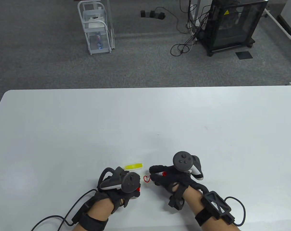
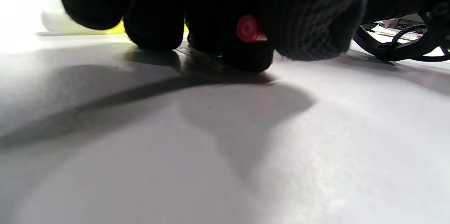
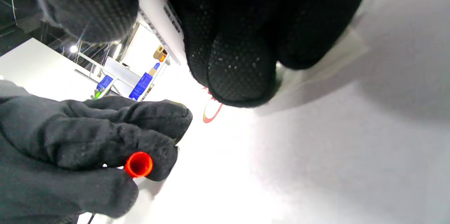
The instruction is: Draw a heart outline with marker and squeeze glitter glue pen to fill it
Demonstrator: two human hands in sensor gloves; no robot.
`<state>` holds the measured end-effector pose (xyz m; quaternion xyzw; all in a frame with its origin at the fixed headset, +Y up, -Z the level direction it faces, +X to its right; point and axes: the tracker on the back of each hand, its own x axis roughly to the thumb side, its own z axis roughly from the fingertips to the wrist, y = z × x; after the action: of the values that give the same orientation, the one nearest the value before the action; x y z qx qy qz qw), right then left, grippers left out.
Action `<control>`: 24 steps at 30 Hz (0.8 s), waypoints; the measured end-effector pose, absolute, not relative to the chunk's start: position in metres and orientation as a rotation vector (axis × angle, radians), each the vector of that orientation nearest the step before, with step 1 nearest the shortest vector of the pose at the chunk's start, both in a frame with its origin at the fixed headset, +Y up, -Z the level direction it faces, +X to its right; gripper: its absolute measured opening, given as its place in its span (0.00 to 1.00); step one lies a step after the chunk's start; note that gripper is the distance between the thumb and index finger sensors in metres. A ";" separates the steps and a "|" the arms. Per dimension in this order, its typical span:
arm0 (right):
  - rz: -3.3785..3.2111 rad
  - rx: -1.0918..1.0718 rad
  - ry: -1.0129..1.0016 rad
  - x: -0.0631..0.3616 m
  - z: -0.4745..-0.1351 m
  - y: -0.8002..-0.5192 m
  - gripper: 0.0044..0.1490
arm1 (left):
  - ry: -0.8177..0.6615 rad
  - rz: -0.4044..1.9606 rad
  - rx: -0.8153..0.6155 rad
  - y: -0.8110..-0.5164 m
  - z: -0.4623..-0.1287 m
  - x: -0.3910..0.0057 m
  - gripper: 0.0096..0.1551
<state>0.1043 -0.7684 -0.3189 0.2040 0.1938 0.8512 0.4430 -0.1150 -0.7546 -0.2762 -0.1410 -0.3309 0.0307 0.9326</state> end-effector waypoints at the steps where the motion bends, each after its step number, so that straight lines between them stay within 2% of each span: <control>1: 2.091 0.497 0.483 0.106 -0.319 -0.769 0.40 | -0.679 0.062 -0.288 -0.755 -0.276 -0.115 0.25; 9: 1.963 0.445 0.352 0.121 -0.319 -0.766 0.41 | -0.704 0.057 -0.271 -0.754 -0.276 -0.116 0.26; 17: 1.943 0.469 0.320 0.125 -0.319 -0.762 0.41 | -0.708 0.073 -0.278 -0.751 -0.276 -0.120 0.26; 21: 1.909 0.499 0.285 0.128 -0.316 -0.754 0.41 | -0.713 0.170 -0.184 -0.735 -0.272 -0.129 0.27; 24: 1.840 0.547 0.199 0.131 -0.312 -0.743 0.41 | -0.688 0.232 -0.056 -0.721 -0.267 -0.138 0.27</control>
<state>0.1311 -0.7425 -0.3119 0.2328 0.0848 0.7838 0.5694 -0.1381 -0.7211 -0.2675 -0.0275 -0.3364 0.1135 0.9345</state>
